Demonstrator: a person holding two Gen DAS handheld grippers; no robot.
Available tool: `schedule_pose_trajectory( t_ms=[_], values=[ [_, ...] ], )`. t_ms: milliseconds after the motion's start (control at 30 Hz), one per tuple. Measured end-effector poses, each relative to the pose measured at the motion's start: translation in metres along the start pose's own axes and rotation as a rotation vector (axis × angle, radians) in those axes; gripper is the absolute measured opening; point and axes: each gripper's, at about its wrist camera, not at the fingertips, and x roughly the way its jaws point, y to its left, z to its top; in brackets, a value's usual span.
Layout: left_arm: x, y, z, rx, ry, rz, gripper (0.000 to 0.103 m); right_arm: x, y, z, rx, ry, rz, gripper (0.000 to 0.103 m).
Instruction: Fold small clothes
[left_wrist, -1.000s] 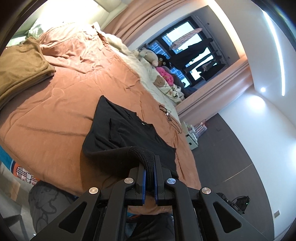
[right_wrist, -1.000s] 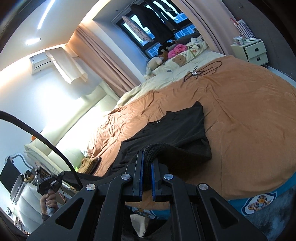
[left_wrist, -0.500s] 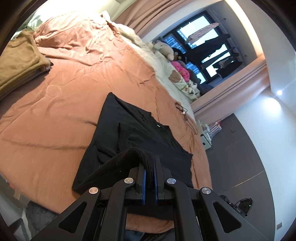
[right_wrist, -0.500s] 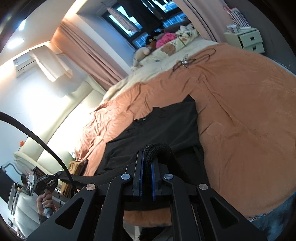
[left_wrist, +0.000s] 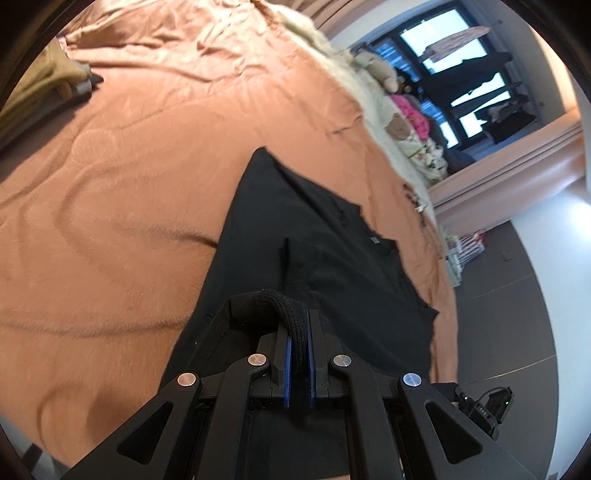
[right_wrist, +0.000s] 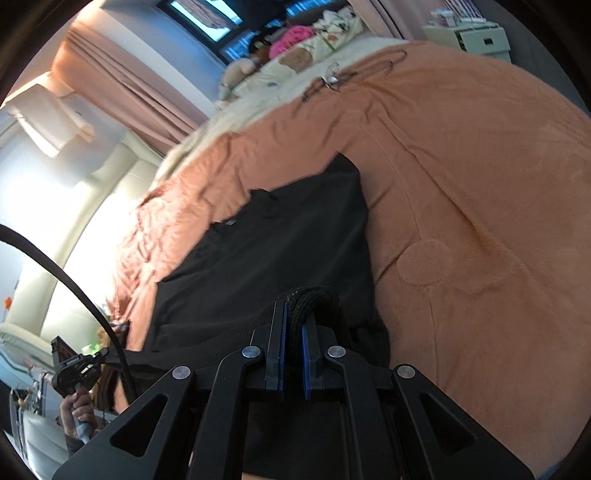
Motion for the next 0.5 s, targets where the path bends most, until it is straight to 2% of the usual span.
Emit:
schedule_pose_trajectory(
  t_ms=[267,367,400,433,467,500],
  values=[
    [0.049,0.016,0.015,-0.012,0.073,0.088,0.007,0.039,-0.011,0.009,0.042,0.07,-0.063,0.004],
    [0.055,0.017,0.018,-0.001,0.096,0.103,0.013,0.036,-0.003,0.014,0.04,0.073,-0.063,0.008],
    [0.056,0.016,0.019,0.005,0.098,0.105,0.017,0.03,0.001,0.014,0.032,0.063,-0.06,0.017],
    [0.055,0.014,0.02,0.018,0.099,0.107,0.02,0.027,0.001,0.015,0.028,0.051,-0.05,0.031],
    [0.053,0.011,0.021,0.033,0.095,0.111,0.028,0.019,0.004,0.014,0.022,0.034,-0.049,0.041],
    [0.051,0.008,0.021,0.05,0.088,0.115,0.041,0.012,0.007,0.013,0.011,0.013,-0.062,0.065]
  ],
)
